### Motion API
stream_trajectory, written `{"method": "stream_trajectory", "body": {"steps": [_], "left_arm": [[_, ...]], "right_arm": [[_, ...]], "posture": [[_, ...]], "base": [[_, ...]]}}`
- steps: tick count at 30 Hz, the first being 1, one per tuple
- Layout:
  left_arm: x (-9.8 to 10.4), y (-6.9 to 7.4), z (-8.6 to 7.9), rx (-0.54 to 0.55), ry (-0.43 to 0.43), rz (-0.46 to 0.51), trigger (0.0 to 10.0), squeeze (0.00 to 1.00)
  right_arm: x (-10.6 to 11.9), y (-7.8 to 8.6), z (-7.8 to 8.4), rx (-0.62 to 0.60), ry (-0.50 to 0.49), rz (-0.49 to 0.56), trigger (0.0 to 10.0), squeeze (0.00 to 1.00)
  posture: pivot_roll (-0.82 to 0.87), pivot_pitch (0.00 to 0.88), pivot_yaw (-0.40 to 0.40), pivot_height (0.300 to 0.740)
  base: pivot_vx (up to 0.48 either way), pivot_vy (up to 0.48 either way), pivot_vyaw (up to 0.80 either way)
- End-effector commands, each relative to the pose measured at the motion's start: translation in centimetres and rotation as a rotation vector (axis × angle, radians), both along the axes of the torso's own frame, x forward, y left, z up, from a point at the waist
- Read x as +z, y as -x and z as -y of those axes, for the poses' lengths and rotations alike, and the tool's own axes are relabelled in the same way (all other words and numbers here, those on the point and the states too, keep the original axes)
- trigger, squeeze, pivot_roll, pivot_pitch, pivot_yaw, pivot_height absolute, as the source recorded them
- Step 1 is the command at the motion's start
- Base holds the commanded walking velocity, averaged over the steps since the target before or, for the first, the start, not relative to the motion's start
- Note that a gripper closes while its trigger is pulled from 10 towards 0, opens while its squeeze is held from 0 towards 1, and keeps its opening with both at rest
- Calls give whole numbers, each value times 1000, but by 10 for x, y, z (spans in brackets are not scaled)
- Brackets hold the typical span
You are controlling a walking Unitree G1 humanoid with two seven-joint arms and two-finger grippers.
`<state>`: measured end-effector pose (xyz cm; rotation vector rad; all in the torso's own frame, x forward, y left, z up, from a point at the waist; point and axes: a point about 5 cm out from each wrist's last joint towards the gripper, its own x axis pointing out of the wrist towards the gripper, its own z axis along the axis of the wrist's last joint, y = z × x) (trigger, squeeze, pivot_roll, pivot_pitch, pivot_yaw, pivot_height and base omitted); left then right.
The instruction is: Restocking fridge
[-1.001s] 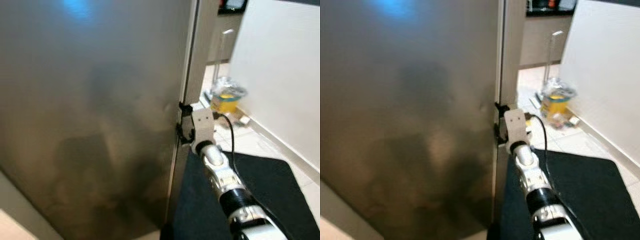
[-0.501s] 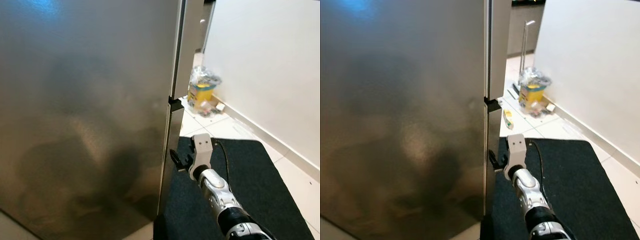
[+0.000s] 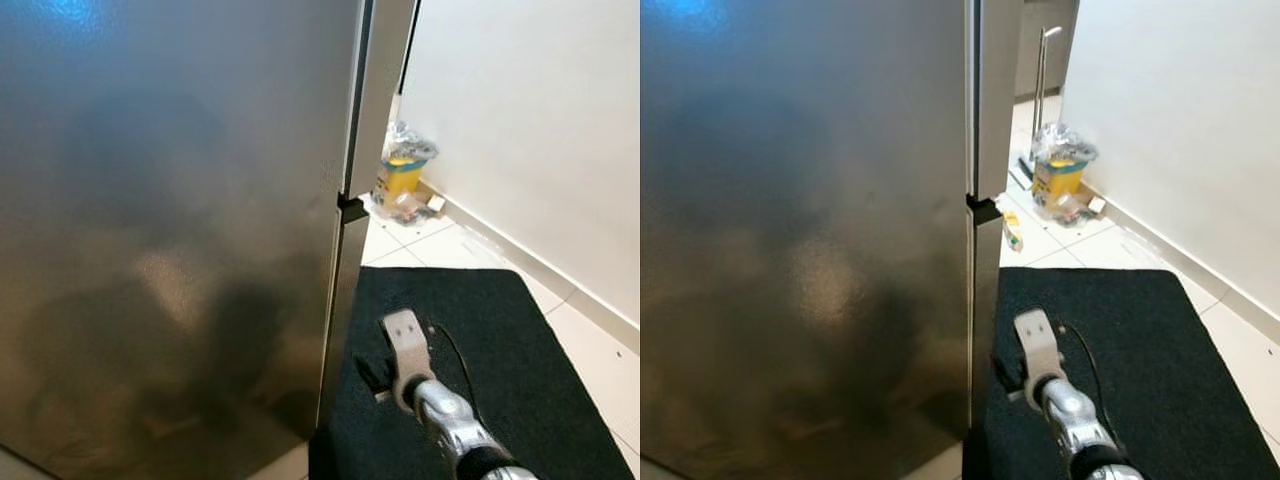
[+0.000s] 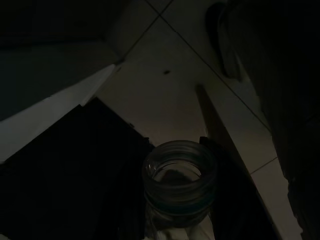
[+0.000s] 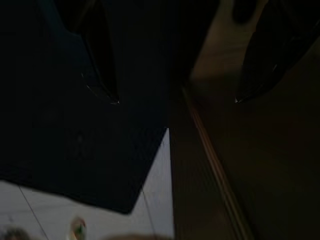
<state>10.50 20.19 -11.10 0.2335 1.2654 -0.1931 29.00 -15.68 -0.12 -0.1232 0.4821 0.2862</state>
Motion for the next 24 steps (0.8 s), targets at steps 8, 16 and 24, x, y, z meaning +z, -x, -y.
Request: {"method": "stream_trajectory", "body": {"steps": [8,16,24], "left_arm": [[-1,3,0,23,-1,-7,10000,0],[-1,4,0,14,-1,-10,10000,0],[-1,5,0,17,1,-12,10000,0]], "right_arm": [[-40,42,16,-13,110,-188,10000,0],[-61,73,28,-27,170,-300,10000,0],[-70,89,34,-39,198,-347,10000,0]], "posture": [[-41,4,7,740],[-42,5,9,740],[-43,8,10,740]], "base": [[0,-354,0],[0,0,0],[0,0,0]]}}
